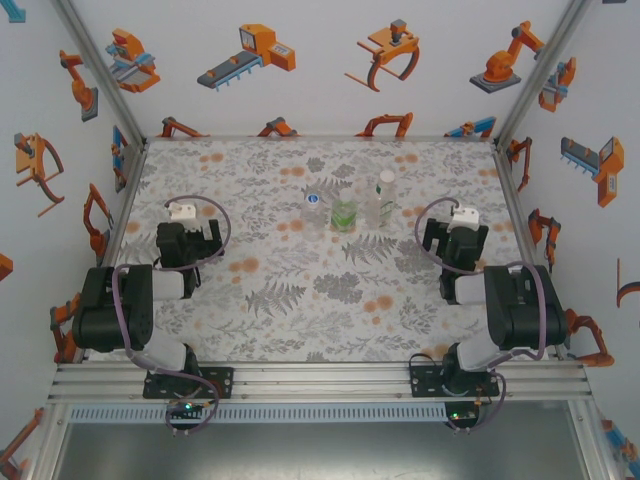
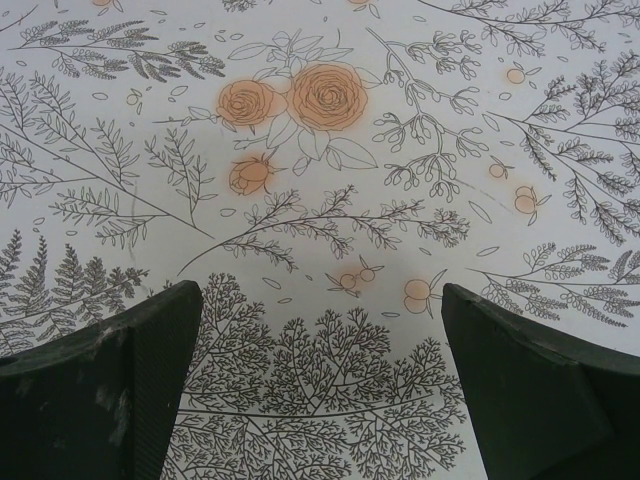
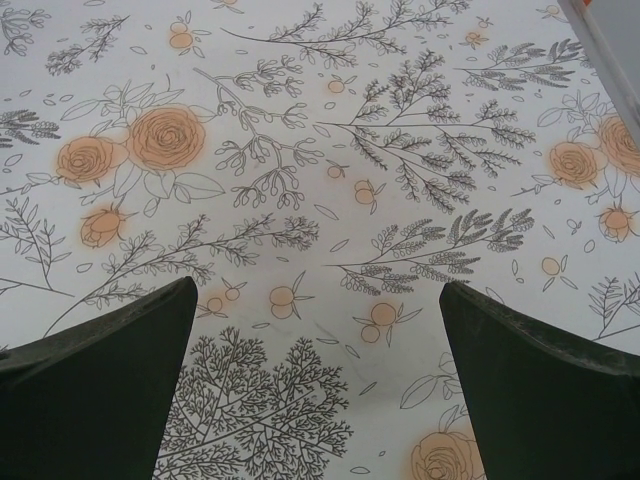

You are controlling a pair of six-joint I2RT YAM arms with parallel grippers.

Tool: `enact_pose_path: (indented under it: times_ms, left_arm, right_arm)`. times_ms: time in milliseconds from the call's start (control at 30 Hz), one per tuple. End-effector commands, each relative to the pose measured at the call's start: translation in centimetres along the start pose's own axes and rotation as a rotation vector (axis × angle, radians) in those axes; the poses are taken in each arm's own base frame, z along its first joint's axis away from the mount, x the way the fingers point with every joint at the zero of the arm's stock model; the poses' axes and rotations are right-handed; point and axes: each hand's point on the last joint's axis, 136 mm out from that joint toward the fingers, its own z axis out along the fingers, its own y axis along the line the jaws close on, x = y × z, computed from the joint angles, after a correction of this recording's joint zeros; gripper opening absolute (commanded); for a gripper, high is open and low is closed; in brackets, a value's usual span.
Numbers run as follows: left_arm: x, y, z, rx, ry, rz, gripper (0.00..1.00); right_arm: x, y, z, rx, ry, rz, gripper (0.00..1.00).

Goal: Screw on the bottle caps

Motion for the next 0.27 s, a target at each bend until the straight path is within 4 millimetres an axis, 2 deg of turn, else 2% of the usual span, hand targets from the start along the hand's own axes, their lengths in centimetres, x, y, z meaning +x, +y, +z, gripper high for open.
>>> enact_pose_path:
  times_ms: [0, 233]
  left_arm:
    - [-1.02, 0.26, 0.16, -0.011, -0.022, -0.019, 0.97]
    - [-1.01, 0.24, 0.17, -0.010, -0.021, -0.020, 0.97]
  right_arm:
    - [-0.42, 0.22, 0.21, -0.016, -0.005, -0.006, 0.99]
    - [-0.38, 0.13, 0.14, -0.011, -0.005, -0.007, 0.99]
